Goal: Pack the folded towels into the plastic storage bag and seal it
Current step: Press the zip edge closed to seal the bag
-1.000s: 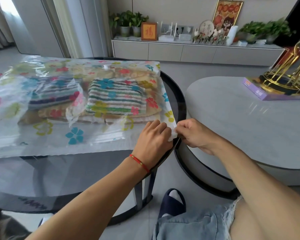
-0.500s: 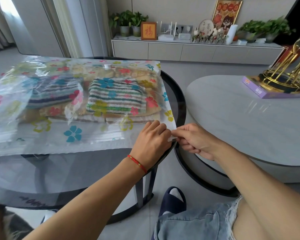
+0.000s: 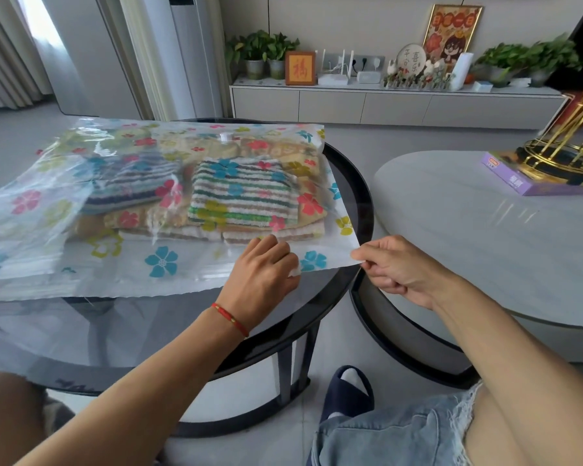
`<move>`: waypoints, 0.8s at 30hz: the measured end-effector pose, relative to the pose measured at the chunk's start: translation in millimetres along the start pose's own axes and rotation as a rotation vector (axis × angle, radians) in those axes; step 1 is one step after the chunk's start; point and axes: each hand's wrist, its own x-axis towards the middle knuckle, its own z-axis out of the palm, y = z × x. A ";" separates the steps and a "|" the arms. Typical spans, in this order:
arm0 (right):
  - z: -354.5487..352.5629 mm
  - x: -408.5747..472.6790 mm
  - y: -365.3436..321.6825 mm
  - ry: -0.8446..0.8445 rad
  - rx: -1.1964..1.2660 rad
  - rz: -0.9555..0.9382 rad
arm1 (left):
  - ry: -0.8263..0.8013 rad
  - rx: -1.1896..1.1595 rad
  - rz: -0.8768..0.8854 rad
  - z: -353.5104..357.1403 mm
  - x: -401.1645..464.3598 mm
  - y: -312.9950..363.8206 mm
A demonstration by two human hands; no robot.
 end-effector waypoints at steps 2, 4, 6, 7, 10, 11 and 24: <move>-0.5 -4.2 -4.7 -0.001 -0.061 0.004 | -0.008 0.018 0.002 -3.7 -4.1 -3.7; 3.5 -9.3 -11.6 0.048 -0.207 -0.007 | -0.005 0.024 0.007 -5.1 -7.7 -5.1; 12.2 -17.2 -15.1 0.242 -0.610 -0.087 | -0.002 0.023 0.011 -5.5 -10.5 -6.0; 19.2 -20.9 -14.0 0.405 -0.888 -0.173 | 0.004 0.017 0.010 -5.9 -11.4 -6.8; 58.8 -32.4 -12.3 0.645 -1.312 -0.605 | 0.027 0.009 0.005 -6.4 -11.5 -8.7; 71.0 -31.5 -10.6 0.584 -1.351 -0.711 | 0.033 0.008 0.010 -6.7 -11.8 -8.7; 80.0 -3.5 14.6 0.546 -1.398 -0.927 | -0.035 0.046 0.140 -25.0 -18.9 -33.4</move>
